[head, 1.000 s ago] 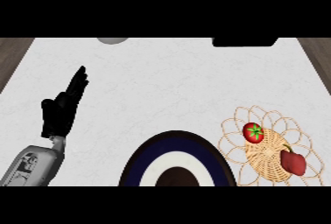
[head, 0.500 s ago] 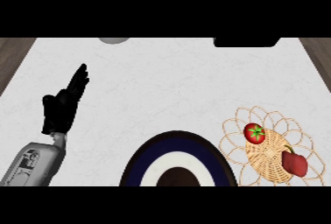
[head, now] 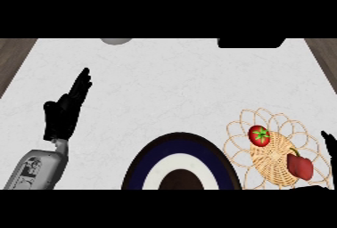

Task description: Pick the bell pepper from the placemat and place it in the plate

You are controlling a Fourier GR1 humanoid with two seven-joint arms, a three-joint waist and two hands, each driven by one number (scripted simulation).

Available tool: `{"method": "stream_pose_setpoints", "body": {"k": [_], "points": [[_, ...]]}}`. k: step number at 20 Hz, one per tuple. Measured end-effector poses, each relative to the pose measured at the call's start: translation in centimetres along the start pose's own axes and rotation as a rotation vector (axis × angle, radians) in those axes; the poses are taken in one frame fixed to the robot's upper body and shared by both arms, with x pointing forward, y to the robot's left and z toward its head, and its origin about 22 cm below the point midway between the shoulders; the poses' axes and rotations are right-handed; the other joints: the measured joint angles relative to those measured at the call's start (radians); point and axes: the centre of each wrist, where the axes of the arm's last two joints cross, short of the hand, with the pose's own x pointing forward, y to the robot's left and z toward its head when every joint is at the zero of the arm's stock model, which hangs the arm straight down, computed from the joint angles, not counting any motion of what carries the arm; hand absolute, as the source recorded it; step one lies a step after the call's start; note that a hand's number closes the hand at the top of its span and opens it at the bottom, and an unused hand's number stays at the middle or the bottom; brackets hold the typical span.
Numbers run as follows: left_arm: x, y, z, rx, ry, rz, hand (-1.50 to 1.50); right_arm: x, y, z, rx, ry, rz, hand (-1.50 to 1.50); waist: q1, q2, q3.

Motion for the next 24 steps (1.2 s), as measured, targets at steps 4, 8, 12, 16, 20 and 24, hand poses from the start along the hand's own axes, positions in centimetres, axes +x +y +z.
{"method": "stream_pose_setpoints", "body": {"k": [4, 8, 12, 16, 20, 24], "points": [[-0.2, 0.3, -0.6, 0.001, -0.004, 0.004, 0.00, -0.7, 0.8, -2.0, 0.025, 0.012, 0.013, -1.50, 0.000, 0.000, 0.000], [-0.4, 0.1, 0.3, -0.001, -0.001, 0.001, 0.00, -0.7, 1.9, -2.7, 0.041, 0.024, 0.015, -1.50, 0.000, 0.000, 0.000], [-0.7, 0.2, 0.6, -0.005, 0.003, -0.002, 0.00, -1.9, 3.1, -3.5, 0.056, 0.041, 0.022, -1.50, 0.000, 0.000, 0.000], [-0.2, 0.1, -0.1, -0.003, 0.001, 0.000, 0.00, -2.6, 3.9, -4.5, 0.056, 0.043, 0.025, 1.50, -0.001, 0.000, 0.000], [-0.4, 0.5, -0.7, 0.000, 0.003, 0.002, 0.00, -2.7, 4.1, -4.9, 0.001, 0.015, 0.039, 1.50, -0.002, 0.000, 0.000], [-0.7, -0.1, -0.6, 0.002, 0.001, 0.004, 0.00, -3.4, 3.8, -5.3, -0.032, 0.002, 0.050, 1.50, -0.002, 0.000, 0.000]]}}
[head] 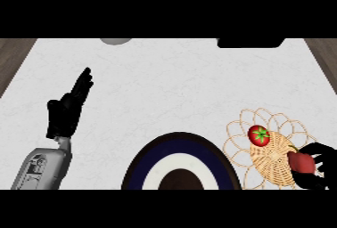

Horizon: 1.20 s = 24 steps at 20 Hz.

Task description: Pick the bell pepper from the placemat and place it in the plate

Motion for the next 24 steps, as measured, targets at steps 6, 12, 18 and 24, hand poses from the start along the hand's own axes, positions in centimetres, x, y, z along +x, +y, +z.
{"method": "stream_pose_setpoints", "body": {"k": [6, 12, 18, 24], "points": [[0.4, 0.1, 0.0, -0.006, -0.009, 0.002, 0.00, 1.0, 0.3, -0.1, -0.054, -0.085, 0.003, 1.50, 0.006, 0.001, -0.001], [2.2, -2.0, -0.8, -0.113, -0.078, 0.001, 0.00, 8.5, 0.6, 0.8, 0.133, -0.700, 0.190, 1.50, 0.182, 0.036, 0.003], [3.5, -3.8, -1.4, -0.194, -0.119, 0.005, 0.00, 15.0, -0.4, 2.5, 0.304, -1.311, 0.180, 1.50, 0.250, 0.049, 0.009], [3.7, -4.3, -1.7, -0.192, -0.108, 0.007, 0.00, 19.6, -3.1, 2.2, 0.476, -1.791, 0.002, 1.50, 0.206, 0.045, 0.007]]}}
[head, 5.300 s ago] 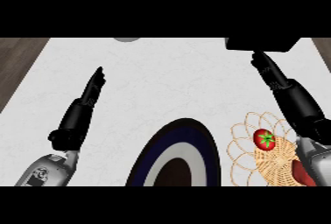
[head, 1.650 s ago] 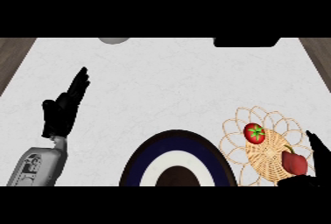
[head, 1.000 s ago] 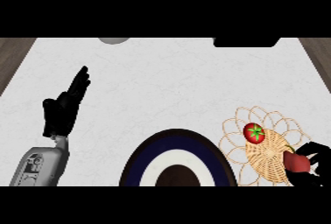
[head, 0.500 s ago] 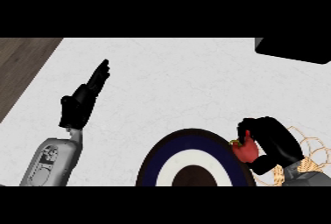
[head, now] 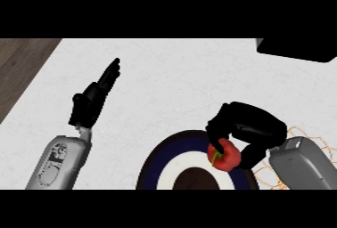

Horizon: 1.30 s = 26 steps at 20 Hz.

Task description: Pick the bell pepper from the placemat and place it in the plate

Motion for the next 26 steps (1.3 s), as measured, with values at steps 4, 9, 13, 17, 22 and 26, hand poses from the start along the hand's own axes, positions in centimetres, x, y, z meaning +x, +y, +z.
{"method": "stream_pose_setpoints", "body": {"k": [4, 9, 13, 17, 22, 26], "points": [[-0.3, 0.7, -0.1, 0.035, 0.022, -0.004, 0.00, -0.9, -2.8, -1.3, -0.003, -0.199, -0.083, 1.50, -0.042, -0.007, -0.003], [-1.1, 1.5, 0.2, 0.073, 0.046, -0.010, 0.00, -1.8, -4.2, -3.5, 0.051, -0.276, -0.159, 1.50, -0.086, -0.018, -0.006], [-1.3, 1.8, 0.4, 0.100, 0.061, -0.009, 0.00, -1.4, -3.2, -6.2, 0.129, -0.326, -0.209, 1.50, -0.117, -0.027, -0.007], [-2.2, 2.6, 0.9, 0.131, 0.078, -0.005, 0.00, -0.3, -1.2, -8.5, 0.207, -0.390, -0.254, 1.50, -0.145, -0.034, -0.007], [-2.9, 3.0, 2.0, 0.161, 0.100, -0.008, 0.00, 1.8, 1.9, -10.6, 0.294, -0.461, -0.224, 1.50, -0.172, -0.041, -0.007], [-3.0, 3.9, 2.3, 0.169, 0.100, -0.008, 0.00, 3.3, 5.2, -10.8, 0.366, -0.515, -0.133, 1.50, -0.186, -0.044, -0.007]]}}
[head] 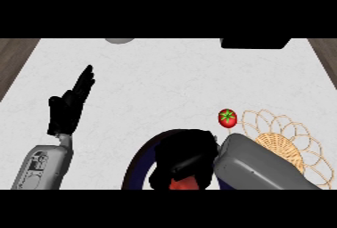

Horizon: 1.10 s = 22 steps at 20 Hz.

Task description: Pick the bell pepper from the placemat and place it in the plate

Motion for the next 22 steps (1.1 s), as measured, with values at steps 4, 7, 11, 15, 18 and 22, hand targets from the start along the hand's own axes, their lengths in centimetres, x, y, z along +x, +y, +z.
{"method": "stream_pose_setpoints", "body": {"k": [4, 7, 11, 15, 18, 22], "points": [[0.0, 0.3, 0.2, 0.007, 0.002, 0.001, 0.00, -0.3, 3.7, -1.4, 0.093, 0.032, -0.056, -1.50, -0.007, -0.001, 0.000], [0.4, 0.2, 0.0, 0.010, 0.003, -0.002, 0.00, -0.7, 6.5, -2.6, 0.143, 0.051, -0.127, -1.50, -0.009, -0.001, 0.000], [0.2, 0.4, 0.4, 0.010, 0.001, -0.003, 0.00, -0.5, 8.8, -3.2, 0.166, 0.058, -0.190, -1.50, -0.012, -0.001, 0.000], [0.3, 0.5, 0.4, 0.008, 0.000, -0.004, 0.00, -0.5, 9.4, -2.9, 0.126, 0.051, -0.321, -1.50, -0.012, 0.000, 0.000], [0.0, 0.5, 0.6, 0.011, 0.002, 0.001, 0.00, -1.0, 8.9, -2.6, 0.052, 0.065, -0.435, -1.50, -0.012, 0.001, -0.001], [0.2, 0.3, 0.5, 0.008, -0.004, -0.006, 0.00, -2.8, 6.7, -1.7, -0.075, 0.120, -0.573, -1.50, -0.008, 0.002, -0.001]]}}
